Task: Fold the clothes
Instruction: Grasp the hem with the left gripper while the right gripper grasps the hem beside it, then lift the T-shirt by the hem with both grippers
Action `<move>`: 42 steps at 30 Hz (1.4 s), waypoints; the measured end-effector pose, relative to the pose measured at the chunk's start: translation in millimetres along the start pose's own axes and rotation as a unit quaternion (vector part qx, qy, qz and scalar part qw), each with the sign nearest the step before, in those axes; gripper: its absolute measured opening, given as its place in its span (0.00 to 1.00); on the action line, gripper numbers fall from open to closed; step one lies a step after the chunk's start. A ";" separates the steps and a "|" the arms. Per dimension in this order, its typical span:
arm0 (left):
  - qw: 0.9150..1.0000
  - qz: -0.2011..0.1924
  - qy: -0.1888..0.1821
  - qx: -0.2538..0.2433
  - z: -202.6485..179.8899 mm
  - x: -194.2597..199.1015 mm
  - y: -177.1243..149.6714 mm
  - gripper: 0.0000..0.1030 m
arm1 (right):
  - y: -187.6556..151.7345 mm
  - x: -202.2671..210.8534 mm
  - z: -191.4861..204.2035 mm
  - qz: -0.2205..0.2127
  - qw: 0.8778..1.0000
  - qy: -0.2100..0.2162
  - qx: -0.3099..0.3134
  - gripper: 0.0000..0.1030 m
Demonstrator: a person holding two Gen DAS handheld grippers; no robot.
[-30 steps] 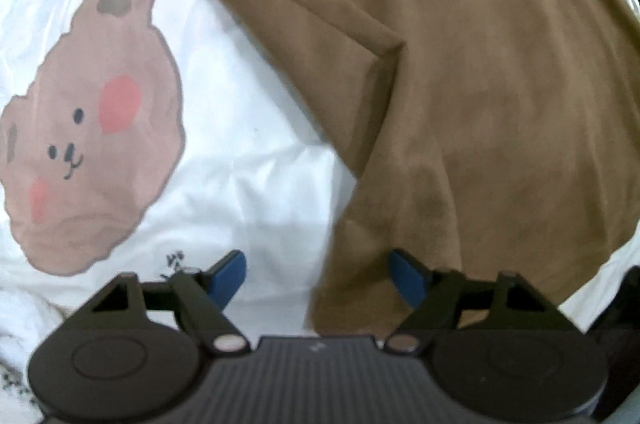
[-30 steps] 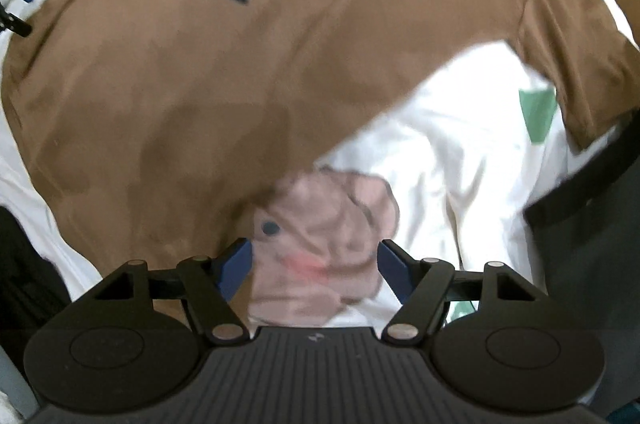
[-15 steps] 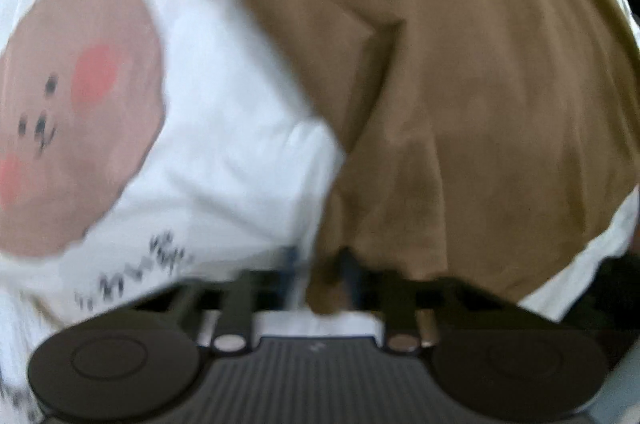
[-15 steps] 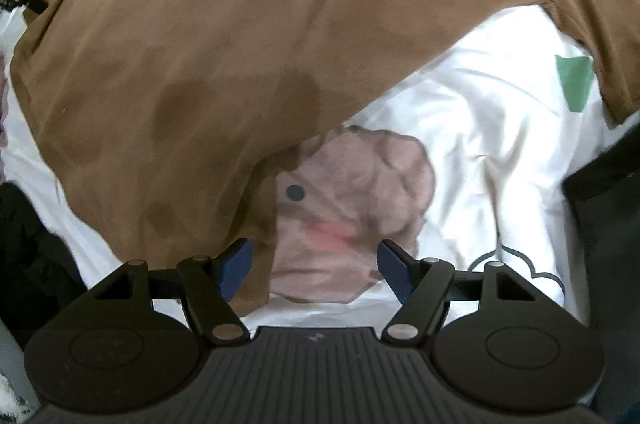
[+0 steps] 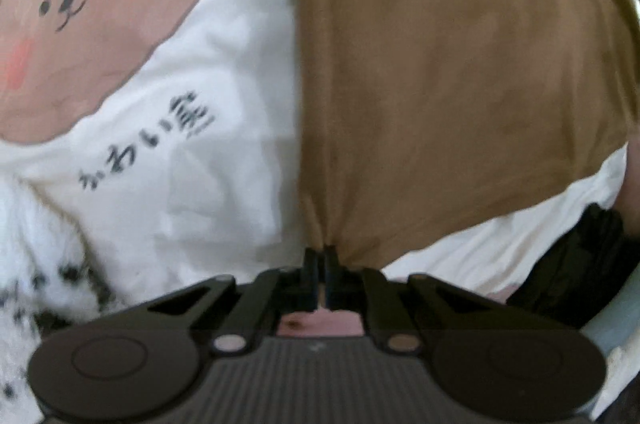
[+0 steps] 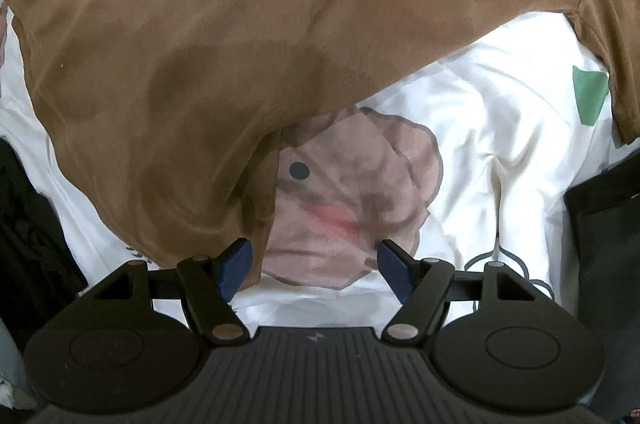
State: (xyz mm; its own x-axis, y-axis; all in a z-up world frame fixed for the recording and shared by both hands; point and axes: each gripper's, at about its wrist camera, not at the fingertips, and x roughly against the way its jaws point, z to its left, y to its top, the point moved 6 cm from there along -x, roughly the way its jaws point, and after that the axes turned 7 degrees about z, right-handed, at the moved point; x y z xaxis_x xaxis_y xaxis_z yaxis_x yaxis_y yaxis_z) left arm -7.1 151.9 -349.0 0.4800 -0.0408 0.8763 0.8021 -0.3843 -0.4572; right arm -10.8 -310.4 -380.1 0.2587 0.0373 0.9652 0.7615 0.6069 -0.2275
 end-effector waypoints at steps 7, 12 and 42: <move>1.000 0.011 -0.007 -0.002 -6.7 5.2 -4.1 0.16 | -7.4 -2.0 0.2 0.001 1.000 0.005 -0.005 0.72; 1.000 -0.025 0.002 -0.007 -13.2 18.1 0.4 0.48 | -14.3 -9.4 0.3 0.004 0.999 0.029 -0.015 0.63; 0.996 0.048 0.022 -0.066 -47.3 50.1 -63.9 0.03 | -100.9 -37.7 2.4 0.151 0.980 0.130 -0.024 0.00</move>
State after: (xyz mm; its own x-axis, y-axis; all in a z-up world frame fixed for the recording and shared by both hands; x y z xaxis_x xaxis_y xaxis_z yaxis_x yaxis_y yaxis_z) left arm -51.1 130.8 -268.7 0.5335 -0.1232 0.8367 0.6981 -0.4943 -0.5180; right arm -98.7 -371.2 -393.3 0.6147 0.0013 0.7888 0.6524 0.5612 -0.5094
